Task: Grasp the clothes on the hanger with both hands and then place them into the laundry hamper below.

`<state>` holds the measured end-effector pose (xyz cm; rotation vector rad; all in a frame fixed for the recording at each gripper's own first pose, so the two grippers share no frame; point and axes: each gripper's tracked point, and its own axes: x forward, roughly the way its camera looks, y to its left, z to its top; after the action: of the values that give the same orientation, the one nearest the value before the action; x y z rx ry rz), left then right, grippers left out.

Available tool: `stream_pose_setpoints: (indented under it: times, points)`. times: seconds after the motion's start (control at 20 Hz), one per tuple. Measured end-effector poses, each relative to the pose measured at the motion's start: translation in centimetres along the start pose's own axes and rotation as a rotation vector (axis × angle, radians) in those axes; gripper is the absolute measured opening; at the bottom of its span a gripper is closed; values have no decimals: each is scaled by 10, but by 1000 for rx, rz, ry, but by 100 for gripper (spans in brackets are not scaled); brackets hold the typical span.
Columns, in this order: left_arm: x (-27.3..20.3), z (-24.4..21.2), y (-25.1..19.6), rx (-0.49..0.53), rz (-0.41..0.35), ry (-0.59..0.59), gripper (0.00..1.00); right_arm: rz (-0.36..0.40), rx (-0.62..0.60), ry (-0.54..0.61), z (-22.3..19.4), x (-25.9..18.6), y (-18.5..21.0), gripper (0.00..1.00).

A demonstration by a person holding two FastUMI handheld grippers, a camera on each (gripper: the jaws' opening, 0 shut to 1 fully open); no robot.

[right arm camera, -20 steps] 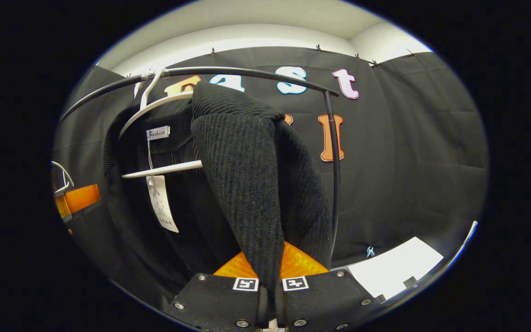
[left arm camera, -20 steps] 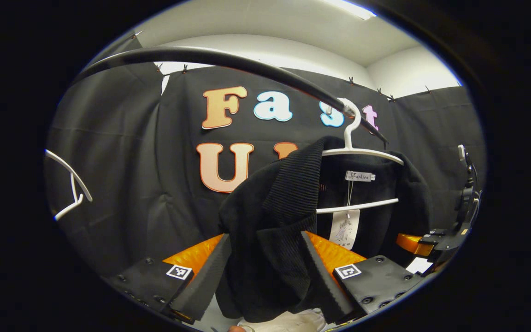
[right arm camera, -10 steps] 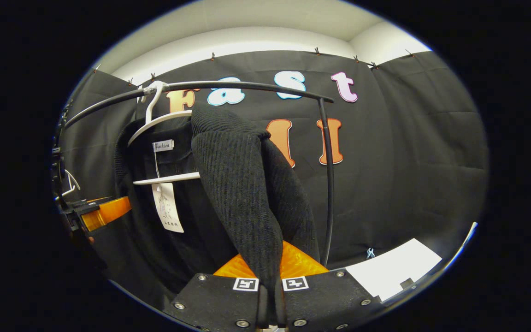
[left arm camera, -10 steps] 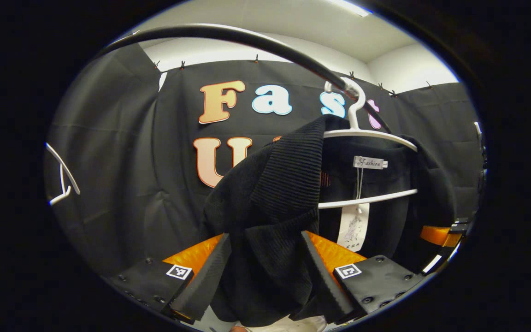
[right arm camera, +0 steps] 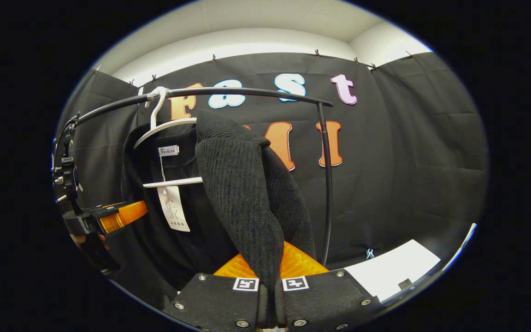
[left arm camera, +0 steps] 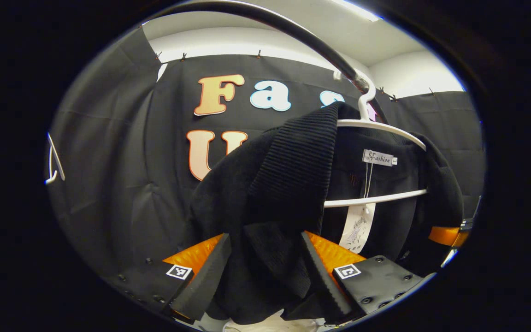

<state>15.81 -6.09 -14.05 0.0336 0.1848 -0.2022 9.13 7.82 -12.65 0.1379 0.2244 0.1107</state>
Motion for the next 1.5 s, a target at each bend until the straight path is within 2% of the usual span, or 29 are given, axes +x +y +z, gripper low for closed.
stream_pose_setpoints:
  times: [0.15, 0.3, 0.4, 0.6, 0.7, 0.75, 0.8, 0.85, 0.9, 1.2, 1.5]
  points:
    - [9, -11, -8, -27, -28, 33, 92, -5, 4, -10, 4, -4, 0, 5]
    - [18, -17, -13, -53, -43, 47, 78, -11, 3, -17, 6, -8, 1, 5]
    - [21, -15, -12, -54, -58, 40, 77, -16, 5, -21, 6, -10, 0, 5]
    - [24, -16, -10, -27, -72, 41, 35, -24, 7, -27, 7, -9, -2, 5]
    - [23, -15, -3, -21, -50, 39, 15, -28, 5, -30, 9, -10, -2, 5]
    - [21, -13, -3, -11, -58, 41, 10, -26, 8, -31, 11, -8, -3, 4]
    - [18, -11, 0, 9, -54, 35, 12, -27, 11, -33, 14, -7, -5, 4]
    - [15, -8, 3, 34, -53, 30, 7, -29, 13, -43, 18, -7, -8, 4]
    - [11, -4, 7, 46, -43, 34, 7, -34, 16, -53, 24, -8, -13, 4]
    - [-2, 35, 31, 27, 13, -19, 7, -87, 66, -119, 65, -3, -58, 4]
    - [-12, 56, 49, 68, 46, -49, 7, -62, 71, -150, 92, 31, -79, 4]
